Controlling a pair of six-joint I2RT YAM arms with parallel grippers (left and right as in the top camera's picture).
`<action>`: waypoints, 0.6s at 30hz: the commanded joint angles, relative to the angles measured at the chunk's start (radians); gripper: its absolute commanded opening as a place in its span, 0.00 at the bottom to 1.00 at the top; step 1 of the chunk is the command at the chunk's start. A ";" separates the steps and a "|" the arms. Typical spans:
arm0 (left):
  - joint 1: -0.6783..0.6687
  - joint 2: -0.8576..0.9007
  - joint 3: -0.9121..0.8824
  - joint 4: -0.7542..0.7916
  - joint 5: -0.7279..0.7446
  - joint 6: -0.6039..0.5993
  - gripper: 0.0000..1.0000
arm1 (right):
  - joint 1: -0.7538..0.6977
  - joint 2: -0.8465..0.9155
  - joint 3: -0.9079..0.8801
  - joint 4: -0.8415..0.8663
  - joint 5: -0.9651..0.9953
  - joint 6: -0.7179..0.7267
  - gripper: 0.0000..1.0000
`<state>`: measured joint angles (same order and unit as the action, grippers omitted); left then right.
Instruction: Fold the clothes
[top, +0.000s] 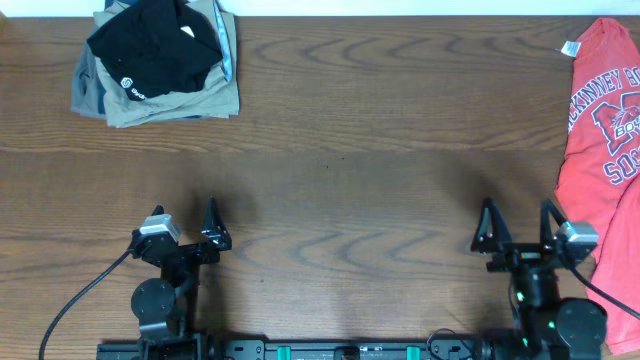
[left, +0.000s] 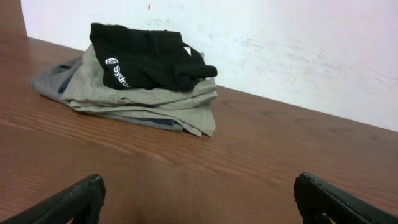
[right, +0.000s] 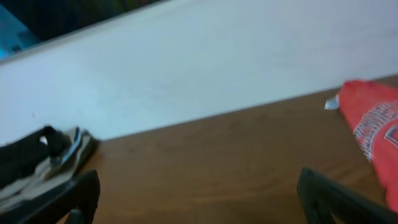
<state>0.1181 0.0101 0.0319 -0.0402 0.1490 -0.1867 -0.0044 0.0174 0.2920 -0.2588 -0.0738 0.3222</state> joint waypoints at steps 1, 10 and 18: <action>0.005 -0.006 -0.028 -0.014 -0.004 -0.005 0.98 | -0.006 -0.009 -0.079 0.087 -0.024 0.053 0.99; 0.005 -0.006 -0.028 -0.014 -0.004 -0.005 0.98 | -0.006 -0.012 -0.259 0.304 0.068 0.163 0.99; 0.005 -0.006 -0.028 -0.014 -0.004 -0.005 0.98 | -0.006 -0.012 -0.287 0.279 0.157 0.195 0.99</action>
<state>0.1181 0.0105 0.0319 -0.0402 0.1490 -0.1871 -0.0051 0.0143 0.0067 0.0208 0.0277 0.4934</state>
